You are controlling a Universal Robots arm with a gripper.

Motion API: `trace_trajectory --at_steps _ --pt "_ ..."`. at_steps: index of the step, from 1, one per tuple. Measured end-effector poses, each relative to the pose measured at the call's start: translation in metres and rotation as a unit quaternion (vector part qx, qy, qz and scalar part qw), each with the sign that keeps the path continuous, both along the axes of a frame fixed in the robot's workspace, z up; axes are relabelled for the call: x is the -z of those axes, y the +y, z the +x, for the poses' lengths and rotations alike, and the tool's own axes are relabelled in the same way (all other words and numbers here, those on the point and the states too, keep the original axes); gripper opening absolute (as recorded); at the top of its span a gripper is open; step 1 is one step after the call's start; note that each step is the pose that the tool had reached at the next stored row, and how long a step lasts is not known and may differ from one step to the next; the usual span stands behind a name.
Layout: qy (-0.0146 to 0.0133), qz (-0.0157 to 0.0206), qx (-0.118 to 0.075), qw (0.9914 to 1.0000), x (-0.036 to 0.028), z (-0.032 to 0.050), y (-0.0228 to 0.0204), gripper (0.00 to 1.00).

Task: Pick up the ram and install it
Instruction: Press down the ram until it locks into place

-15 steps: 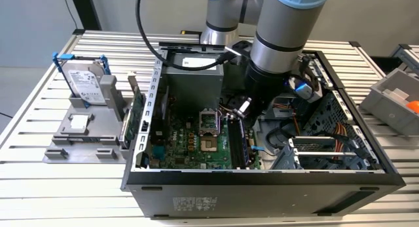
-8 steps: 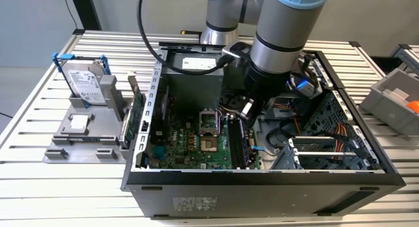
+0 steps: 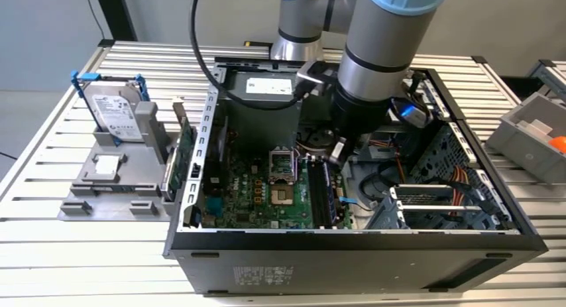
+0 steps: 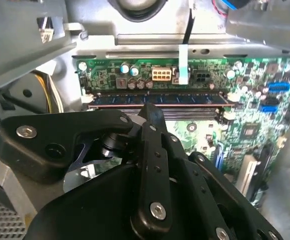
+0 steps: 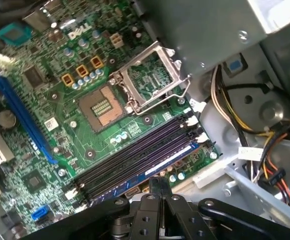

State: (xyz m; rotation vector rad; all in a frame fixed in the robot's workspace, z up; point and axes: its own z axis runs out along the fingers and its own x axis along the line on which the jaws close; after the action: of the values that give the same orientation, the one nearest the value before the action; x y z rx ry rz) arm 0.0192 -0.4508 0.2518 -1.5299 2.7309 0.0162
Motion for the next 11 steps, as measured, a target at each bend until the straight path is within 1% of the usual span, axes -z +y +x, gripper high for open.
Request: trace_trajectory --at_steps 3,6,8,10,11 --pt "0.0000 -0.0002 -0.027 0.99963 0.0004 0.0000 0.0000 0.00" --pt "0.0000 0.0000 -0.055 0.99850 0.0006 0.0000 0.0000 0.00" --pt "0.0000 0.0003 -0.073 0.99734 0.0008 0.0000 0.0000 0.00" --pt "0.0000 0.0003 -0.091 0.99587 0.0010 0.0000 0.0000 0.00" --pt "0.0000 0.0003 -0.100 0.99495 0.0011 0.0000 0.0000 0.00"
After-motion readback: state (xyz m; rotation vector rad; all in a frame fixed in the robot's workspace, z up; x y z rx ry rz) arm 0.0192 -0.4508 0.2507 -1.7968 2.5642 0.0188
